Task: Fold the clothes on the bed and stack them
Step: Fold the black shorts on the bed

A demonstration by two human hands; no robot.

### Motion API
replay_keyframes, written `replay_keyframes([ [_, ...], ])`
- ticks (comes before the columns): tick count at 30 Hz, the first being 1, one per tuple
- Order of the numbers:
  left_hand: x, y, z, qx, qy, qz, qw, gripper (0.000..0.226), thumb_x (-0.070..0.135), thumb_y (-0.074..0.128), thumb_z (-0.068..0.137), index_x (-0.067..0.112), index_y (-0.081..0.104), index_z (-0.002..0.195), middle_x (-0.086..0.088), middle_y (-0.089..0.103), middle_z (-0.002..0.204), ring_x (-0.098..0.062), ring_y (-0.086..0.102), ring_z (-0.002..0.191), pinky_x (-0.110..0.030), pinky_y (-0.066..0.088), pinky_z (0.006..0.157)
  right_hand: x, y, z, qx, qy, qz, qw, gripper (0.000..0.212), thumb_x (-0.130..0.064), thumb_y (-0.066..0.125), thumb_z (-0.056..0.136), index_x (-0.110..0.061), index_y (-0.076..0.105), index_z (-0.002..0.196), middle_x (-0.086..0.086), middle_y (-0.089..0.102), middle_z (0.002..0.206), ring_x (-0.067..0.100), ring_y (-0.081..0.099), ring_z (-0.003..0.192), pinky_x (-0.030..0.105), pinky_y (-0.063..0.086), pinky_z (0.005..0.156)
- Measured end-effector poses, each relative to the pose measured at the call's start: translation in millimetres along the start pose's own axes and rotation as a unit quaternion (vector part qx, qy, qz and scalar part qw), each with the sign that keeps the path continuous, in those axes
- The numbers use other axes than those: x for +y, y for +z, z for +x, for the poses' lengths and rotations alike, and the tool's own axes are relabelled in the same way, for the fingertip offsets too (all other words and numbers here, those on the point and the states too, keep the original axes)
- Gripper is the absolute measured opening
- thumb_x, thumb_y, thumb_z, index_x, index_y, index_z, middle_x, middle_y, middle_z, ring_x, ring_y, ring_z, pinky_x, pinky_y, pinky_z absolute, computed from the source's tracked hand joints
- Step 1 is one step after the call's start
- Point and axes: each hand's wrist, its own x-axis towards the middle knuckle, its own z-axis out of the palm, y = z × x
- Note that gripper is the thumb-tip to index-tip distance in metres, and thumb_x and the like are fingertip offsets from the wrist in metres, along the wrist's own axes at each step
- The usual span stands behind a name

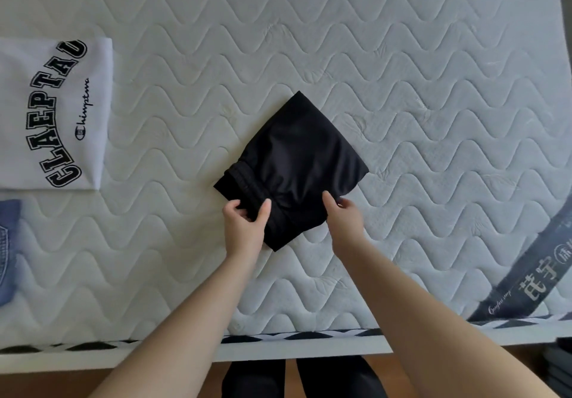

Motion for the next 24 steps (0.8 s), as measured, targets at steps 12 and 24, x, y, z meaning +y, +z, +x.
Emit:
replay_keyframes([
  [12,-20,-2,21,-0.073,-0.154,-0.167,0.971,0.049,0.017,0.078,0.079,0.011,0.055,0.122,-0.006,0.066,0.112,-0.021,0.066,0.102,-0.036,0.054,0.091,-18,19,23,-0.087,0.151,0.276,0.945,0.009,-0.013,0.052,0.089,-0.013,0.057,0.096,-0.001,0.047,0.076,0.012,0.045,0.066,0.027,0.041,0.071],
  [24,-22,3,31,-0.098,-0.246,-0.121,0.957,0.097,0.035,0.092,0.059,0.015,0.04,0.139,0.0,0.061,0.122,-0.026,0.055,0.117,-0.044,0.041,0.108,-48,-31,64,0.134,-0.202,-0.056,0.969,0.048,-0.026,0.049,0.094,-0.021,0.041,0.141,-0.006,0.049,0.136,0.012,0.049,0.121,0.037,0.041,0.107],
])
